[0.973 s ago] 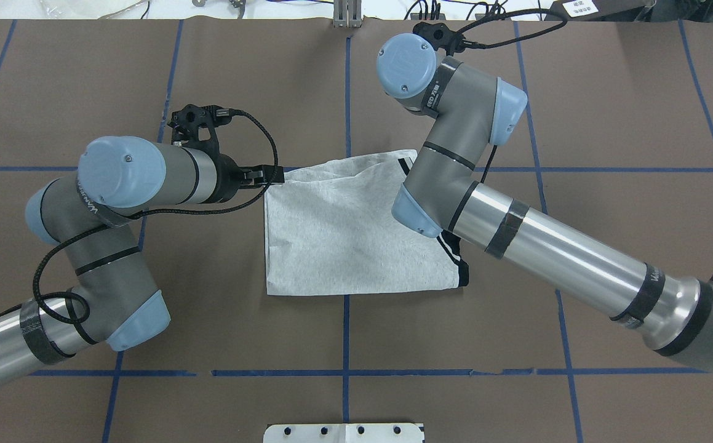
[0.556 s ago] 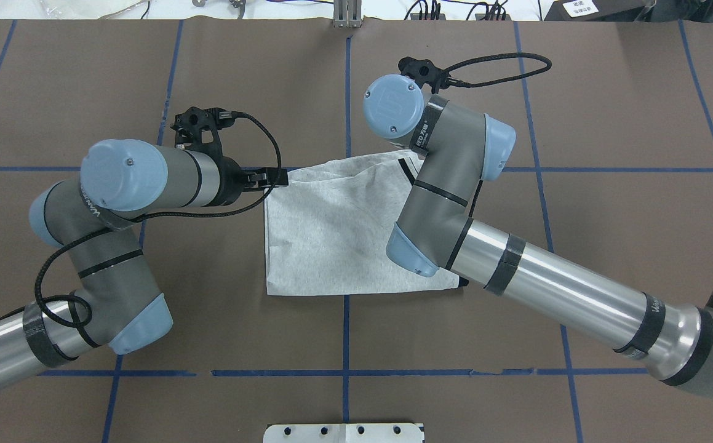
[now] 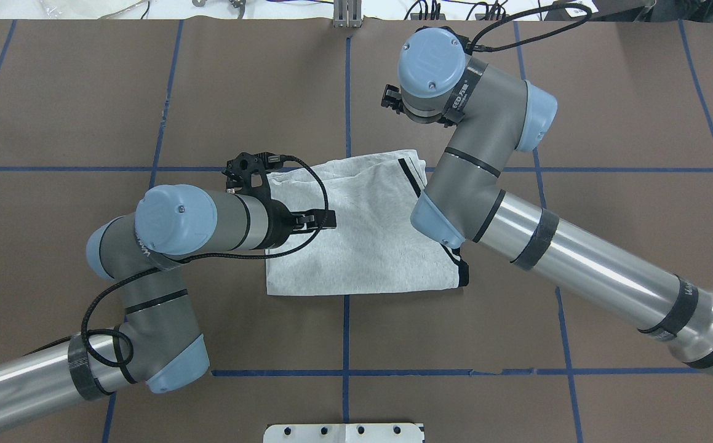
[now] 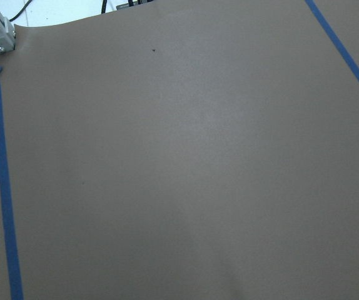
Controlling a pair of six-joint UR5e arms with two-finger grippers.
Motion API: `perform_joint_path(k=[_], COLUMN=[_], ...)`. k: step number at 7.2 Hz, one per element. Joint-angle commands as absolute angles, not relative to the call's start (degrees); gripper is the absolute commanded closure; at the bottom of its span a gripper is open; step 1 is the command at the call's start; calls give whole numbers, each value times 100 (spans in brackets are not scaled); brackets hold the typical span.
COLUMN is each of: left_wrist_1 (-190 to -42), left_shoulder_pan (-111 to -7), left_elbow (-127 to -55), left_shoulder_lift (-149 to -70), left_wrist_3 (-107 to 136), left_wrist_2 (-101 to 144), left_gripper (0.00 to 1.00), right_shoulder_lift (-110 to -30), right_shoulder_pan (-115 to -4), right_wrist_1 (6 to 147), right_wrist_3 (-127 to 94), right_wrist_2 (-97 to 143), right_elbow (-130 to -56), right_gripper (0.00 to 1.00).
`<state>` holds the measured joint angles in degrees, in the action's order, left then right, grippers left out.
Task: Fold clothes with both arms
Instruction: 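Lay the fold down and open both grippers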
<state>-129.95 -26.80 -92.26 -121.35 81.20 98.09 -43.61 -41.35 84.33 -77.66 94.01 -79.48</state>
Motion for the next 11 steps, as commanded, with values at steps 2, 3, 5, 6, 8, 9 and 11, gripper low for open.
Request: perform_joint_path(k=[2, 3, 5, 6, 8, 9, 11], left_wrist_1=[-13711, -13720, -14157, -14351, -14353, -14353, -13987], left_shoulder_pan=[-2654, -2698, -2978, -3284, -3882, -3980, -4165], left_elbow=[-8254, -8166, -7012, -6613, -6129, -6082, -6667], left_shoulder_lift=[-12708, -12744, -13338, -13516, -13526, -13535, -13483], left_wrist_3=[8323, 8323, 8332, 8332, 8280, 8210, 7816], left_wrist_2=[9450, 9440, 9221, 9220, 9220, 9228, 10118], left_gripper=[0, 0, 0, 0, 0, 0, 0], right_shoulder_lift=[-4710, -4737, -4798, -4816, -4913, -4922, -4913], right_shoulder_pan=[-4315, -4315, -4315, -4315, -4307, -4307, -4307], right_wrist_1=[8420, 8420, 8411, 8402, 8236, 8201, 8218], right_wrist_3=[-7357, -7365, -7365, -7365, -7383, -7392, -7357], right_wrist_2=[9633, 9633, 9633, 9633, 9624, 9624, 9816], right_elbow=[-8340, -8367, -8376, -8376, -8385, -8385, -8490], right_gripper=[0, 0, 0, 0, 0, 0, 0])
